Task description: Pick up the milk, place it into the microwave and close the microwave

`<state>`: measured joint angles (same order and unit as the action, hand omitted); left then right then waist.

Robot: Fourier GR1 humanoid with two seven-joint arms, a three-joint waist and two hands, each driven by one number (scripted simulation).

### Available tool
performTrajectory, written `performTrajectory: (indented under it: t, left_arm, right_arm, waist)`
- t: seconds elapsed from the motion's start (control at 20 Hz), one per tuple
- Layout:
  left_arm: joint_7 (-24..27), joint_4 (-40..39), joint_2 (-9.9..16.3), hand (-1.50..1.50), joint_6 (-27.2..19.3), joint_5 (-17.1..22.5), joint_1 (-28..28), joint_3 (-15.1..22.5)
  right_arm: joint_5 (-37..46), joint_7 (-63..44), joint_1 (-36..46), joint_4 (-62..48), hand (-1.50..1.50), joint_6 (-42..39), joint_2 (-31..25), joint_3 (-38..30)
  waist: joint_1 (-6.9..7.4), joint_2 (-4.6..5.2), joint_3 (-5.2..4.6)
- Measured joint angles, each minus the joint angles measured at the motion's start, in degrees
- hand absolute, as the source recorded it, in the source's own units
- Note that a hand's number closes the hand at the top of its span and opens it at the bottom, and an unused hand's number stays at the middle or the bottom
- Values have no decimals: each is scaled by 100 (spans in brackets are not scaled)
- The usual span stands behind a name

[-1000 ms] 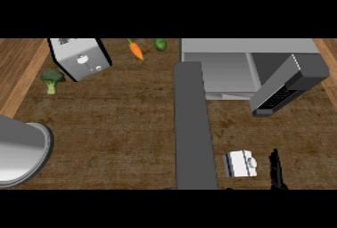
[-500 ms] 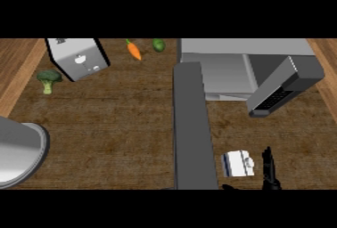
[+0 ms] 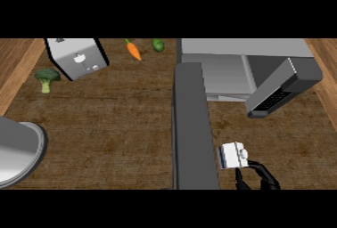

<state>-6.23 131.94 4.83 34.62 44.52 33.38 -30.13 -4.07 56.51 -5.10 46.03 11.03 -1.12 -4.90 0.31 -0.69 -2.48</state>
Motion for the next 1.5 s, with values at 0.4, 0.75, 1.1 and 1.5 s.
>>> performTrajectory:
  t: [0.4, 0.75, 1.1, 1.5]
  left_arm:
    - [-10, -17, 92, -150, 83, 155, 36, -67]
    - [-30, -17, 77, -150, 168, 242, 49, -55]
    - [-182, -27, 125, -150, 106, 383, 3, -164]
    - [-458, -10, 220, -150, -35, 628, -175, -253]
  right_arm:
    - [43, 149, 265, -125, 150, -127, -83, 27]
    - [107, 194, 1674, -1235, 150, -703, -426, -10]
    - [282, 238, 2762, -2249, 150, -958, -583, -75]
    - [378, 156, 3824, -2833, 150, -713, -669, -288]
  waist:
    - [23, 32, 56]
    - [145, 89, 230]
    - [124, 97, 256]
    - [126, 108, 260]
